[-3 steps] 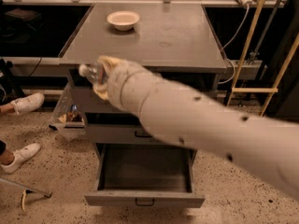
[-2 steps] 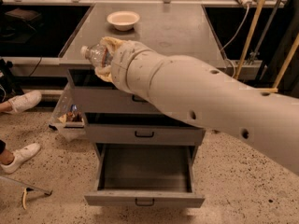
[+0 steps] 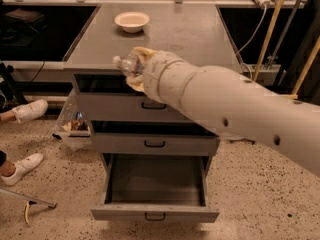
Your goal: Pick water bottle from bottom drawer and place on counter
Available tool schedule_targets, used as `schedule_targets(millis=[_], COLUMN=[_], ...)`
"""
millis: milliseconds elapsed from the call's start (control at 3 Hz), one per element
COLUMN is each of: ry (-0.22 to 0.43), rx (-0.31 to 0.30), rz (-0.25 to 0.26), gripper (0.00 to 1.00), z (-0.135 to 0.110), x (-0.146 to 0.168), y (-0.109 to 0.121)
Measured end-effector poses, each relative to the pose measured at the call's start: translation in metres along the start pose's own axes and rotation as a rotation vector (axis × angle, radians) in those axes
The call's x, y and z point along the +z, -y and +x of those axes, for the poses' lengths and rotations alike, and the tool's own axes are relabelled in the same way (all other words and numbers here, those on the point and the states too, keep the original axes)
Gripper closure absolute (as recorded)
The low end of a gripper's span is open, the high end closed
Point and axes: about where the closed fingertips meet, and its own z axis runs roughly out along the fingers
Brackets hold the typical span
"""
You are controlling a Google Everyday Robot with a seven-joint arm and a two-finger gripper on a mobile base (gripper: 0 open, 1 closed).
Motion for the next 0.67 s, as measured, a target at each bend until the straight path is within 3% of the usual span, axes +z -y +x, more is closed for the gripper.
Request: schedule_targets(millis=[333,667], ry=[-0.016,0.056], rx=[-0.090,-0.193], rz=[-0.067,-0.108], gripper=[1.00,1.00], z=[0.048,0.036], x=[0.044,0.111], y=[-0.008,0.015])
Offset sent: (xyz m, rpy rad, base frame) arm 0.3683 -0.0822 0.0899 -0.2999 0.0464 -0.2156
